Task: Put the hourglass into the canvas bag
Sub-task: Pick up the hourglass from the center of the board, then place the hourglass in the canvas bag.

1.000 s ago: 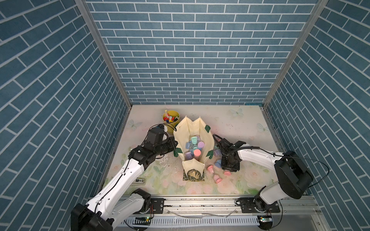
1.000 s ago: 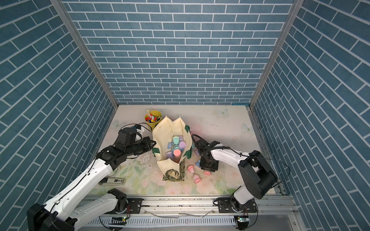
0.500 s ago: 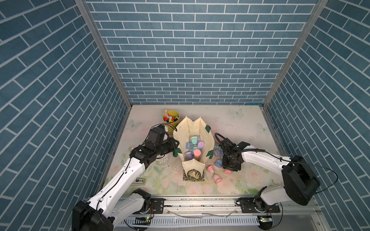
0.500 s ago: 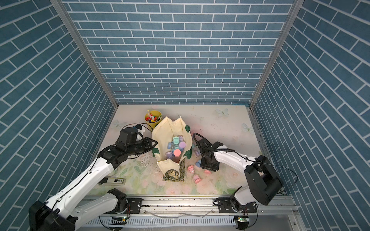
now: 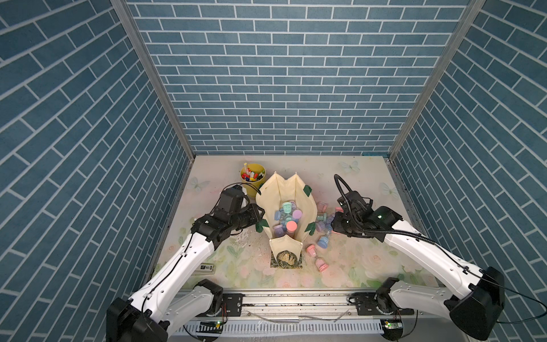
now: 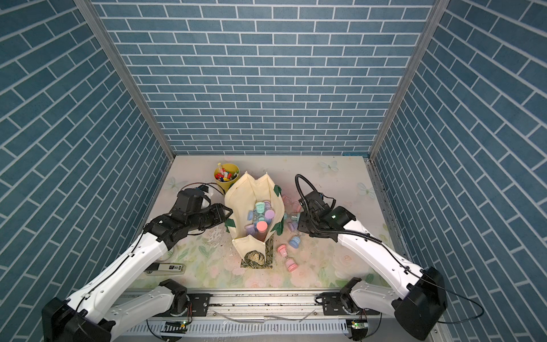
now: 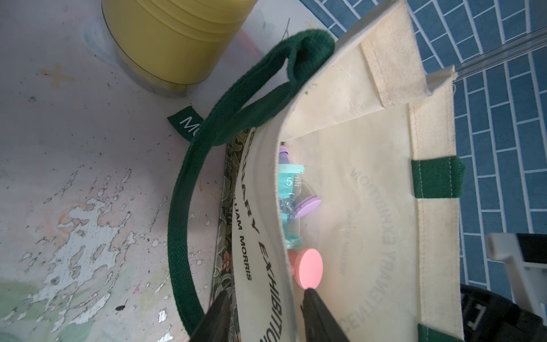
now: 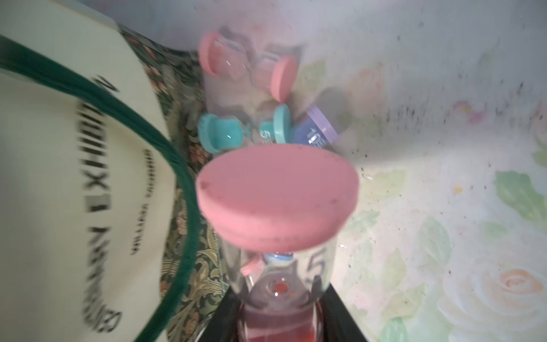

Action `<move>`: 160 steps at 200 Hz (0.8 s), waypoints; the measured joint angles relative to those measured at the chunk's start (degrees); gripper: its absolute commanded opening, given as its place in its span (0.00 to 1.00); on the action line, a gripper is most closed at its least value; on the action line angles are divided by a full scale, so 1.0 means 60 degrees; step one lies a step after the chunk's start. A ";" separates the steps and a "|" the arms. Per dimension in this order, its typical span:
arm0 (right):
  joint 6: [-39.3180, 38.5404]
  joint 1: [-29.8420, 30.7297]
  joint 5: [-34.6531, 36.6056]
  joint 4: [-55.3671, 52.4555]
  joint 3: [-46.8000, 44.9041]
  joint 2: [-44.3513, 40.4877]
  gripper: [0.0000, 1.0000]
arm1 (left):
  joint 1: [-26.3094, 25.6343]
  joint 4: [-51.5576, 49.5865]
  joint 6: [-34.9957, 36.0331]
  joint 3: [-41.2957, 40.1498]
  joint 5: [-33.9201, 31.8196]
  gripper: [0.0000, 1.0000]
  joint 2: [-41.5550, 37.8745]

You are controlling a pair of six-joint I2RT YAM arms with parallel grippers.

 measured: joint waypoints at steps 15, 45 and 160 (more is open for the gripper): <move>-0.0138 0.0000 0.0073 0.0000 0.0397 -0.0098 0.02 | 0.0000 -0.0062 0.0000 0.0025 -0.0011 0.45 -0.0018; -0.0346 0.0007 0.0098 -0.0007 0.0860 -0.0288 0.02 | 0.0000 -0.0153 -0.0004 0.0029 -0.0058 0.45 -0.0124; -0.1370 0.1727 0.0211 0.0393 0.3129 0.0736 0.02 | 0.0000 -0.0076 -0.0142 0.0040 0.0015 0.25 -0.0157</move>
